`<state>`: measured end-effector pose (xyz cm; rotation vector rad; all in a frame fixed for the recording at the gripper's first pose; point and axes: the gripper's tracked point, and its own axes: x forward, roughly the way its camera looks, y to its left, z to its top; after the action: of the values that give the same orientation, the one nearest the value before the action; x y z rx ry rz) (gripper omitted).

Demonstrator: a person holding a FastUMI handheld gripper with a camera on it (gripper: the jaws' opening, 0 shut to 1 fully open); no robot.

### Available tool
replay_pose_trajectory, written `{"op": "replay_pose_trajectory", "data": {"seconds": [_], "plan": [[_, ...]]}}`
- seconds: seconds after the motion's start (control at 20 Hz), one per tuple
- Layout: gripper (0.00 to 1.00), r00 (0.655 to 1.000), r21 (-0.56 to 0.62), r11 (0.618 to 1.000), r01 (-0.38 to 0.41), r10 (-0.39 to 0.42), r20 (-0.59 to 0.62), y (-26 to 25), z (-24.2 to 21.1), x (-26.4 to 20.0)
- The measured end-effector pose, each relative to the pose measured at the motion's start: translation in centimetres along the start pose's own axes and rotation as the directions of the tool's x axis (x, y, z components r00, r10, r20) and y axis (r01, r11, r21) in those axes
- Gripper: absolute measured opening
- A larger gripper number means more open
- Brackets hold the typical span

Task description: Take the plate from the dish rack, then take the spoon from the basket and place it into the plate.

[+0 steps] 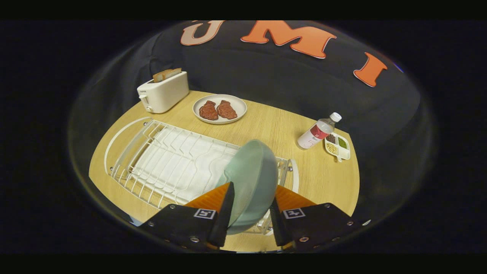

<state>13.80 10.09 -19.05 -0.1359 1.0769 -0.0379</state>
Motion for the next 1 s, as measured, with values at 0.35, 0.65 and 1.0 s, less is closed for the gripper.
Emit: {"op": "replay_pose_trajectory", "data": {"seconds": [0.35,0.65,1.0], "plan": [[0.37,0.998,0.102,0.994,0.036,-0.041,0.044,-1.8,1.6,-1.1],[0.24,0.988,0.179,0.984,-0.019,-0.009,0.151,-3.6,3.4,-5.1],[0.24,0.945,0.220,0.970,-0.107,0.030,0.327,-4.7,1.9,-12.9]]}}
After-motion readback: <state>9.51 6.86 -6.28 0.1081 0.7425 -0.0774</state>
